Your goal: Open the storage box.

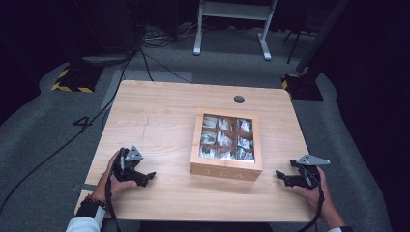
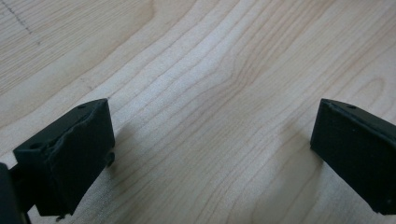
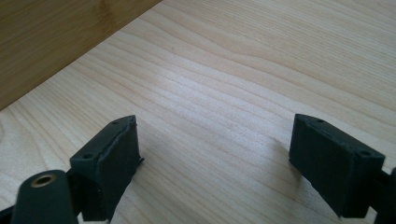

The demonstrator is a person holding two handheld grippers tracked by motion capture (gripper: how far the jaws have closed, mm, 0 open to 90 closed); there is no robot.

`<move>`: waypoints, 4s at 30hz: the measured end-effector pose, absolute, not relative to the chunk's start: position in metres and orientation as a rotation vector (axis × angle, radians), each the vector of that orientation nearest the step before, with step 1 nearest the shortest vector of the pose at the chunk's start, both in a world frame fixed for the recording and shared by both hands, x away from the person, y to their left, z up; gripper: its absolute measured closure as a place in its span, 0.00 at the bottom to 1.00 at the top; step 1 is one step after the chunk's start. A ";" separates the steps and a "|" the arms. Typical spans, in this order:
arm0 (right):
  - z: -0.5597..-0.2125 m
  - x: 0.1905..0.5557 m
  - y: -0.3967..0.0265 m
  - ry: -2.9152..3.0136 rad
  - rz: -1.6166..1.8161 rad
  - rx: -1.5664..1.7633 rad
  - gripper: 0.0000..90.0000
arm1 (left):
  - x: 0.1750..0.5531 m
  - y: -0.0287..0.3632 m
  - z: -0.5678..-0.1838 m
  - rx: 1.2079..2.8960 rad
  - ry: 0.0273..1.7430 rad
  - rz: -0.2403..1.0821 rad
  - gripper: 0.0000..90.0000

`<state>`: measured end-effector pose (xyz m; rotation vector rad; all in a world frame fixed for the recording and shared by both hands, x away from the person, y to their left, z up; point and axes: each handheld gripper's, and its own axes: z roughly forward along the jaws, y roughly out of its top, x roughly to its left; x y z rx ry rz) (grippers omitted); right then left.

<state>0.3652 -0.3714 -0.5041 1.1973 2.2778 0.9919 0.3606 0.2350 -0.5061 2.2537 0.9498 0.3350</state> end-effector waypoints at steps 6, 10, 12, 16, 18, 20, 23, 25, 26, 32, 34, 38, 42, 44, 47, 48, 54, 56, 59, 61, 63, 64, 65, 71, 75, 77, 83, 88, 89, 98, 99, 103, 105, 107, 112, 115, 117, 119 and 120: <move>-0.504 0.367 -0.371 2.278 0.989 1.198 0.16 | 0.359 0.234 -0.506 2.248 0.960 0.336 0.00; -0.504 0.364 -0.372 2.262 0.983 1.218 0.19 | 0.359 0.234 -0.506 2.250 0.963 0.339 0.00; -0.502 0.362 -0.372 2.257 0.978 1.224 0.24 | 0.358 0.233 -0.506 2.250 0.963 0.340 0.00; -0.497 0.356 -0.367 2.276 0.958 1.163 0.29 | 0.358 0.233 -0.506 2.248 0.960 0.337 0.00; -0.494 0.353 -0.365 2.277 0.968 1.137 0.31 | 0.358 0.233 -0.506 2.252 0.957 0.334 0.00; -0.490 0.352 -0.363 2.273 0.979 1.111 0.33 | 0.358 0.233 -0.506 2.255 0.953 0.338 0.00; -0.484 0.349 -0.357 2.270 1.011 1.081 0.33 | 0.358 0.233 -0.506 2.253 0.952 0.339 0.00; -0.481 0.348 -0.356 2.268 1.030 1.067 0.34 | 0.357 0.232 -0.506 2.251 0.954 0.336 0.00; -0.477 0.345 -0.352 2.267 1.056 1.051 0.34 | 0.357 0.232 -0.506 2.250 0.953 0.335 0.00; -0.468 0.337 -0.344 2.268 1.096 1.008 0.35 | 0.357 0.231 -0.506 2.251 0.959 0.337 0.00; -0.465 0.335 -0.340 2.276 1.113 0.990 0.36 | 0.357 0.231 -0.506 2.251 0.961 0.338 0.00; -0.461 0.330 -0.331 2.306 1.120 0.945 0.39 | 0.357 0.231 -0.506 2.251 0.961 0.338 0.00; -0.459 0.328 -0.327 2.319 1.123 0.924 0.40 | 0.357 0.231 -0.506 2.250 0.962 0.338 0.00; -0.458 0.327 -0.325 2.321 1.131 0.918 0.40 | 0.357 0.231 -0.506 2.250 0.962 0.337 0.00; -0.457 0.326 -0.322 2.324 1.155 0.921 0.40 | 0.357 0.231 -0.506 2.251 0.961 0.338 0.00; -0.456 0.325 -0.320 2.327 1.159 0.917 0.40 | 0.357 0.231 -0.506 2.251 0.961 0.338 0.00; -0.455 0.322 -0.311 2.350 1.170 0.897 0.41 | 0.357 0.231 -0.506 2.251 0.962 0.338 0.00; -0.455 0.322 -0.309 2.361 1.177 0.898 0.41 | 0.357 0.231 -0.506 2.251 0.961 0.338 0.00; -0.454 0.322 -0.305 2.367 1.184 0.896 0.42 | 0.357 0.231 -0.506 2.250 0.961 0.338 0.00; -0.452 0.322 -0.303 2.363 1.188 0.896 0.43 | 0.357 0.231 -0.506 2.251 0.961 0.338 0.00; -0.451 0.322 -0.301 2.356 1.190 0.894 0.44 | 0.357 0.231 -0.506 2.251 0.962 0.338 0.00; -0.451 0.323 -0.300 2.355 1.189 0.892 0.44 | 0.357 0.231 -0.506 2.251 0.962 0.338 0.00; -0.451 0.323 -0.299 2.355 1.185 0.890 0.44 | 0.357 0.231 -0.506 2.251 0.961 0.338 0.00; -0.450 0.323 -0.293 2.357 1.181 0.863 0.51 | 0.357 0.231 -0.506 2.250 0.962 0.338 0.00; -0.450 0.324 -0.291 2.356 1.172 0.862 0.53 | 0.357 0.231 -0.506 2.250 0.962 0.338 0.00; -0.450 0.325 -0.290 2.354 1.170 0.866 0.54 | 0.357 0.231 -0.506 2.251 0.962 0.338 0.00; -0.452 0.327 -0.289 2.365 1.182 0.886 0.56 | 0.357 0.231 -0.506 2.251 0.961 0.338 0.00; -0.453 0.327 -0.284 2.369 1.194 0.873 0.60 | 0.357 0.231 -0.506 2.252 0.961 0.338 0.00; -0.452 0.327 -0.283 2.363 1.194 0.878 0.60 | 0.357 0.231 -0.506 2.251 0.962 0.339 0.00; -0.450 0.326 -0.285 2.336 1.219 0.882 0.60 | 0.357 0.231 -0.506 2.251 0.963 0.338 0.00; -0.450 0.326 -0.285 2.330 1.226 0.879 0.60 | 0.357 0.231 -0.506 2.251 0.962 0.338 0.00; -0.447 0.325 -0.286 2.311 1.235 0.865 0.60 | 0.357 0.230 -0.506 2.250 0.967 0.335 0.00; -0.444 0.324 -0.286 2.297 1.235 0.858 0.59 | 0.357 0.230 -0.506 2.250 0.968 0.337 0.00; -0.441 0.323 -0.285 2.282 1.244 0.853 0.59 | 0.356 0.230 -0.506 2.253 0.971 0.340 0.01; -0.434 0.322 -0.285 2.243 1.253 0.840 0.59 | 0.357 0.229 -0.505 2.255 0.980 0.344 0.01; -0.431 0.322 -0.284 2.236 1.253 0.840 0.59 | 0.357 0.225 -0.503 2.271 0.982 0.339 0.02; -0.429 0.322 -0.284 2.232 1.253 0.844 0.58 | 0.357 0.221 -0.501 2.275 0.954 0.339 0.08; -0.427 0.322 -0.284 2.228 1.257 0.844 0.58 | 0.356 0.215 -0.497 2.292 0.922 0.360 0.18; -0.427 0.322 -0.284 2.228 1.255 0.843 0.58 | 0.356 0.211 -0.495 2.305 0.900 0.374 0.22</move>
